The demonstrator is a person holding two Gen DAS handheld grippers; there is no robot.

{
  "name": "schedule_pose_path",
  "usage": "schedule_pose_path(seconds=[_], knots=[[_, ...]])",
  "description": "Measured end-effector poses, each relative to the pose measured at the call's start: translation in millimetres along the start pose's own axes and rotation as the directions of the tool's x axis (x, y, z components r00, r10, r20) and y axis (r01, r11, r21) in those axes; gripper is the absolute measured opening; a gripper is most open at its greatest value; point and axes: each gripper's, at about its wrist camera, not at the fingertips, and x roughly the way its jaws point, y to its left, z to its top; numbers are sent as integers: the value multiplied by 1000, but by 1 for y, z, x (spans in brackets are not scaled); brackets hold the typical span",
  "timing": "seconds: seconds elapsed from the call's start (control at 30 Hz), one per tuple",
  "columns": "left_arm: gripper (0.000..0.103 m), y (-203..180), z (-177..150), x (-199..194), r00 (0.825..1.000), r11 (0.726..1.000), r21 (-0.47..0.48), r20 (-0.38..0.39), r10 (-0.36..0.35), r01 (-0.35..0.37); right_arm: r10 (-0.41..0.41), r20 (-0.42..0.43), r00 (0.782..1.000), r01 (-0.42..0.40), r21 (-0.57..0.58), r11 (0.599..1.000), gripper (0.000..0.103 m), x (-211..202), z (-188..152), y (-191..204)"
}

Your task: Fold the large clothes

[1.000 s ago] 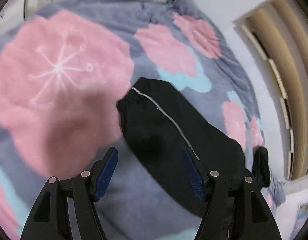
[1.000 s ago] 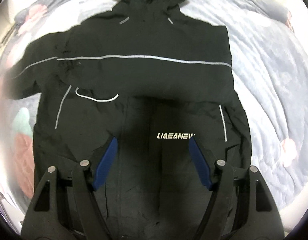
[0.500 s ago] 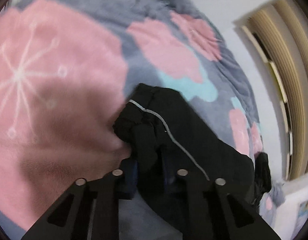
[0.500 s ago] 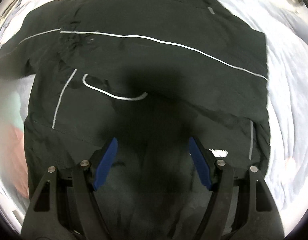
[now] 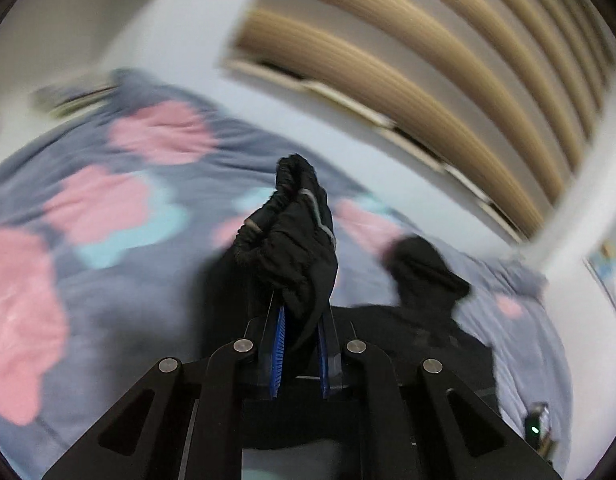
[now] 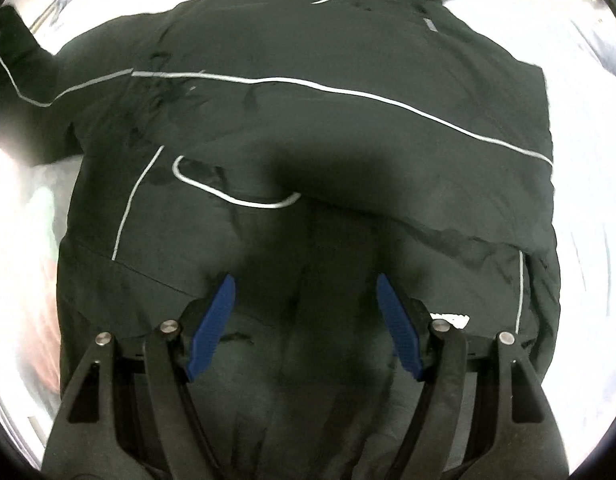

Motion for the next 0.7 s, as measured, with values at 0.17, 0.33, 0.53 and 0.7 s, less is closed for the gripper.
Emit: schedule_pose_path(seconds=[0.17, 0.33, 0.53, 0.7], knots=[[13, -110, -18, 39, 988, 980, 138, -86, -132, 143, 16, 22, 1000, -18, 73, 997, 71, -11, -18, -40], [13, -209, -55, 86, 940, 930, 206, -224, -259, 305, 31, 35, 999, -36, 162, 986, 71, -16, -39, -79], [13, -281, -135, 171, 888, 909, 268, -418, -191, 321, 40, 40, 998, -47, 210, 977, 71, -19, -47, -110], [17, -280, -200, 229, 799, 937, 202, -589, -117, 286, 28, 45, 999, -36, 194, 980, 71, -17, -46, -122]])
